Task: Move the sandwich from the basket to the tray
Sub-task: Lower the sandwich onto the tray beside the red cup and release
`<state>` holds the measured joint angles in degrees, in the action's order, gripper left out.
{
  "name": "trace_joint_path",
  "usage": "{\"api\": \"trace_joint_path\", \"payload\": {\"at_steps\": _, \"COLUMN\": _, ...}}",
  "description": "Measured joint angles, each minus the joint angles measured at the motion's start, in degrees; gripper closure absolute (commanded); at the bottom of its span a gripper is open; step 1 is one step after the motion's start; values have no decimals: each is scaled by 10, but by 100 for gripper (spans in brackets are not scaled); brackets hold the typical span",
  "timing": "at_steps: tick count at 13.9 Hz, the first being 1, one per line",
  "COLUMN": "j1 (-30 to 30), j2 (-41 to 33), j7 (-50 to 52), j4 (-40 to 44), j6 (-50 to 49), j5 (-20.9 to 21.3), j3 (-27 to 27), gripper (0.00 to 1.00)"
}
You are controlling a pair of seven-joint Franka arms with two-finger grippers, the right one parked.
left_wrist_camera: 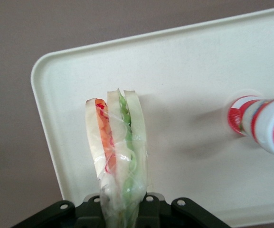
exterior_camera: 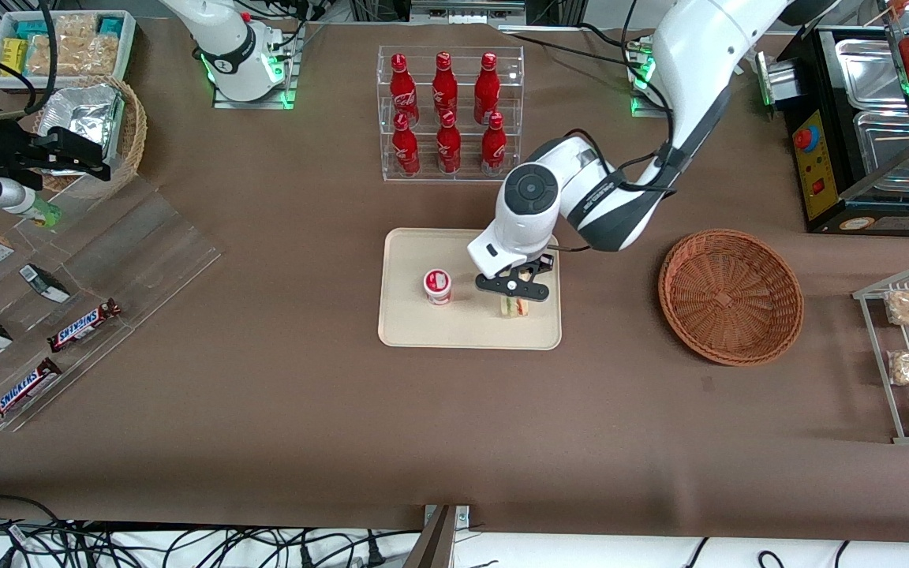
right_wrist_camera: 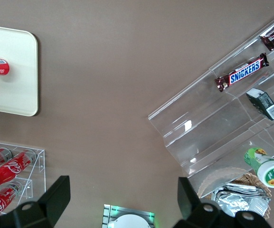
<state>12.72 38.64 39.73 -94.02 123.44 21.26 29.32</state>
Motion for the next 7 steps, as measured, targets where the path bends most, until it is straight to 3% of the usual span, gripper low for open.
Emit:
{"api": "trace_joint_path", "payload": {"at_steps": 3, "j1": 2, "j2": 19, "j7": 5, "j4": 0, "j6": 4, "j5": 15, "j3": 0, "gripper": 99}}
{"api": "trace_joint_path", "payload": {"at_steps": 7, "j1": 2, "j2": 26, "j7": 5, "j4": 0, "j6": 4, "j5": 15, "j3": 0, "gripper": 76}}
